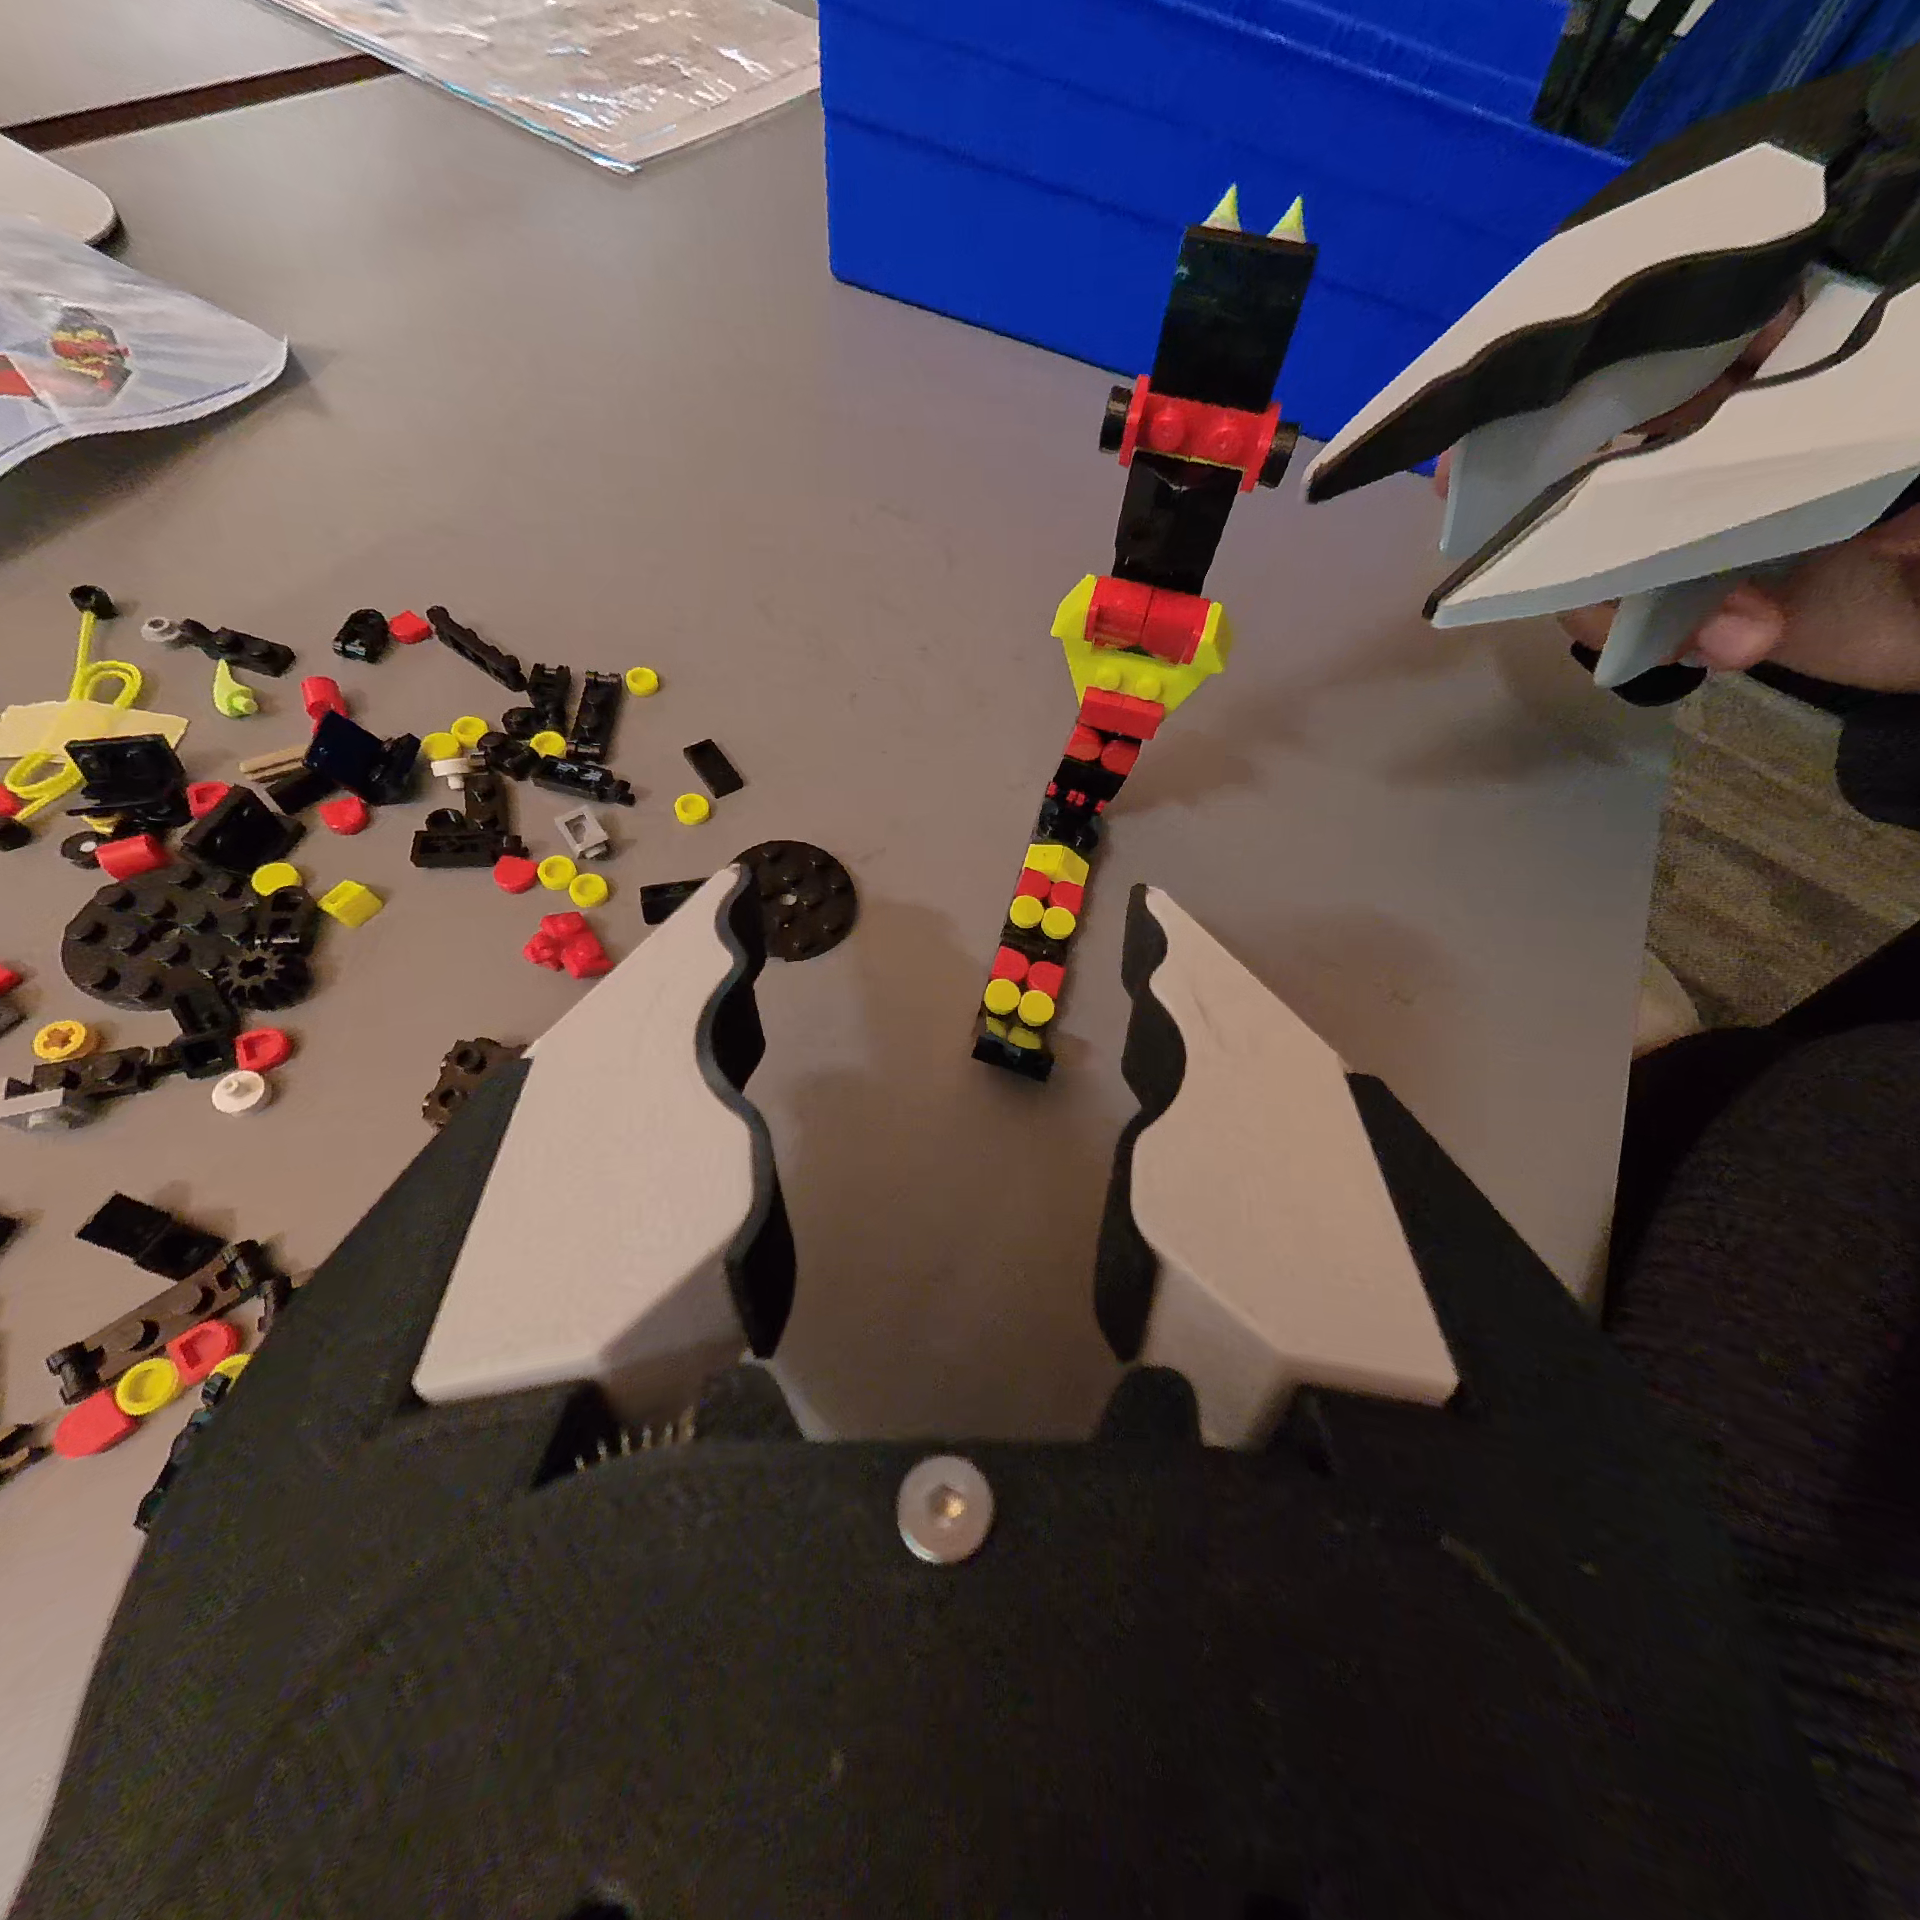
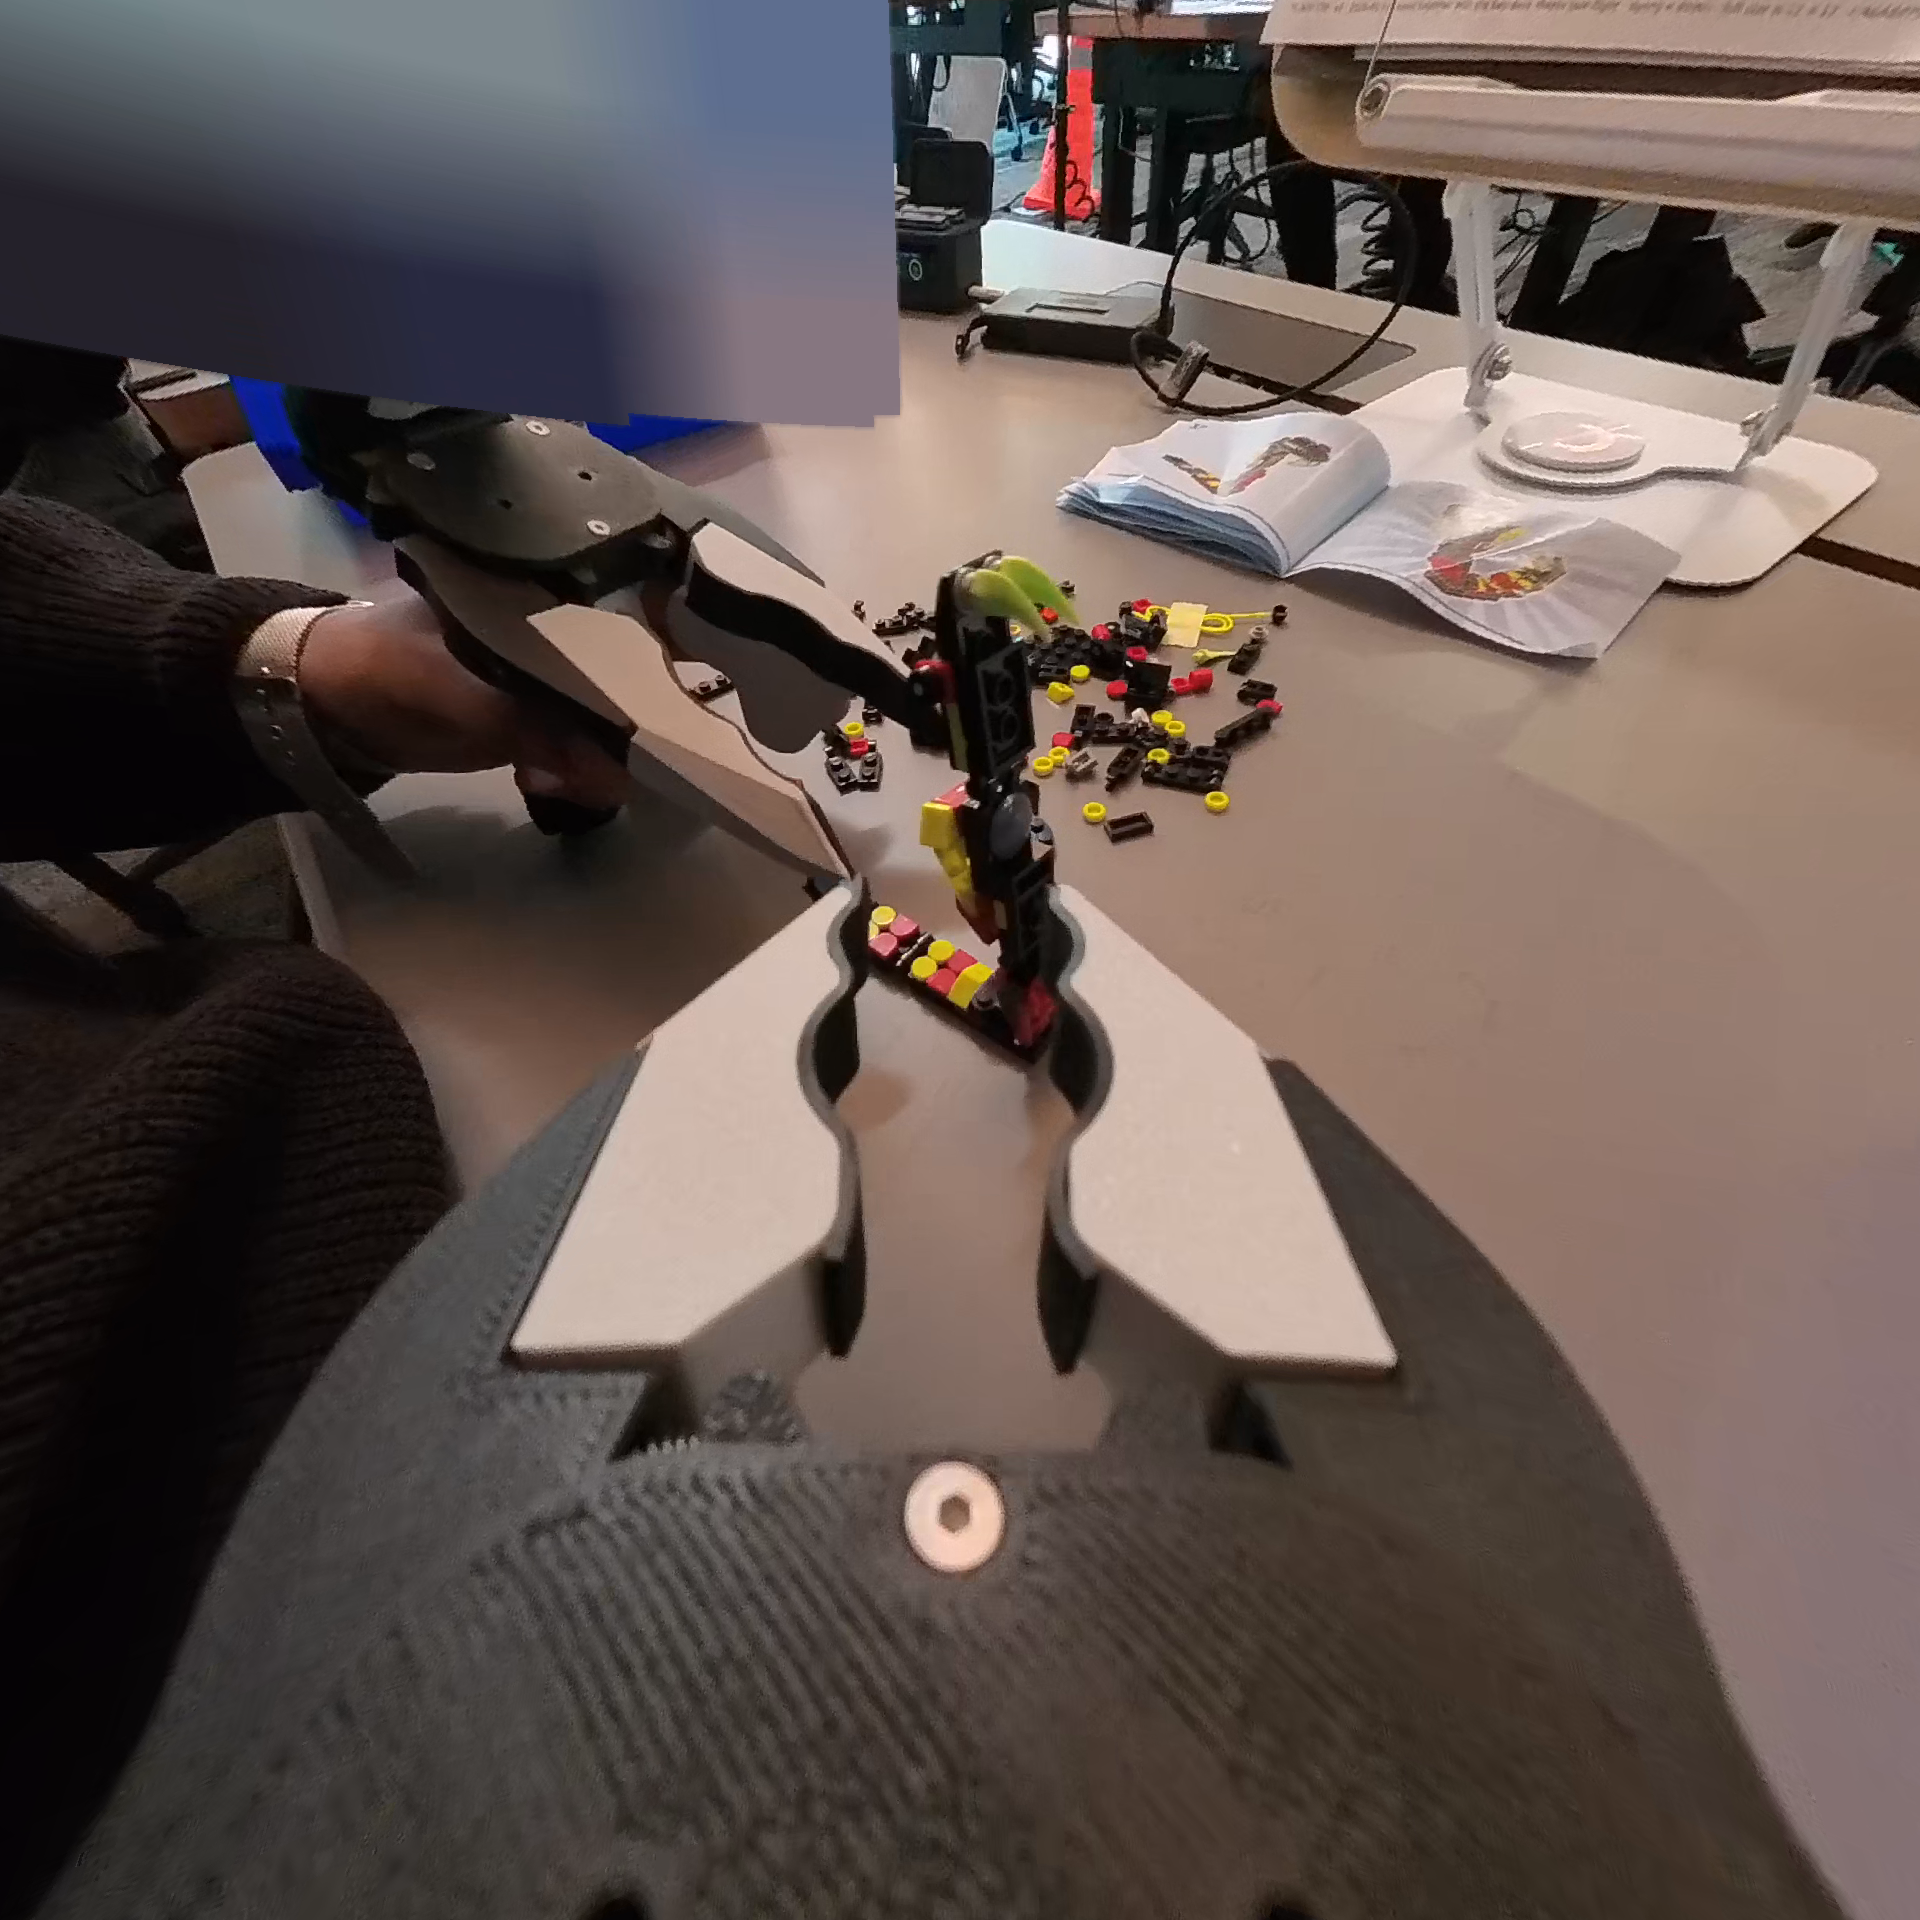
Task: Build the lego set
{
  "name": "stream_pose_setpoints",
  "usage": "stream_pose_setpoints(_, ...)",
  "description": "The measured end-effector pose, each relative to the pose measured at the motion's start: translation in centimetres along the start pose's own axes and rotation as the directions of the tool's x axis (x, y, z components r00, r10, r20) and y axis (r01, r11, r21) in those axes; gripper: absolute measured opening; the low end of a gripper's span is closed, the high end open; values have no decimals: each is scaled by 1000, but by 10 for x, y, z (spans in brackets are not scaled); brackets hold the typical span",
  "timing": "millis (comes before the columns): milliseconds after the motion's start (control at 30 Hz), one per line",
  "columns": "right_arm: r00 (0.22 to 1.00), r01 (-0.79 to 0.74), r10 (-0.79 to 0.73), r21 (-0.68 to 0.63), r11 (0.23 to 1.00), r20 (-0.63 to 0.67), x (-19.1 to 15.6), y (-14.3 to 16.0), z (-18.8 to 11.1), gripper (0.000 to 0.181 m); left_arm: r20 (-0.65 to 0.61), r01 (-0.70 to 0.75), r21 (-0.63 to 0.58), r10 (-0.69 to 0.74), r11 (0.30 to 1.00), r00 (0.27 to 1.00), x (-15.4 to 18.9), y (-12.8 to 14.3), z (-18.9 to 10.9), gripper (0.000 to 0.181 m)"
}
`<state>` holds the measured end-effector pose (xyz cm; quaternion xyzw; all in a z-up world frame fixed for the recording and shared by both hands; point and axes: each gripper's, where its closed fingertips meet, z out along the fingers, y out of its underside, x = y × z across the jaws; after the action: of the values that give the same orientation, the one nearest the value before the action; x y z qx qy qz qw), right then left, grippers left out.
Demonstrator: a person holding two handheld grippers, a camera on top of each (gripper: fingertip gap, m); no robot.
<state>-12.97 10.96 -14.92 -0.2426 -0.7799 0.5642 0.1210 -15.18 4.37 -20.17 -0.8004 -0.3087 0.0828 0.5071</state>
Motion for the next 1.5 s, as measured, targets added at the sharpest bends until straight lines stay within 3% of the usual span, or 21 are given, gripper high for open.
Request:
stream_pose_setpoints(1000, 999, -35, 35, 20, 999, -2, 2, -3, -4, 31, 12, -13, 11, 13, 1000, 1000, -2, -1, -3, 68)
stream_pose_setpoints(1167, 994, 80, -83, -40, 996, -77, 5, 3, -1, 31, 17, -13, 36, 12, 999, 1000, -3, -6, -4, 66)
stream_pose_setpoints(1333, 971, 173, -175, -30, 984, -164, 2, -9, 2, 31, 2, -5, 96, 5, 995, 1000, 5, -27, -7, 76)
stream_pose_setpoints(1500, 962, 162, -165, -28, 986, -216, -2, -14, 10, 32, -25, -127, 11, 128, 992, 992, 17, -27, 9, 84)
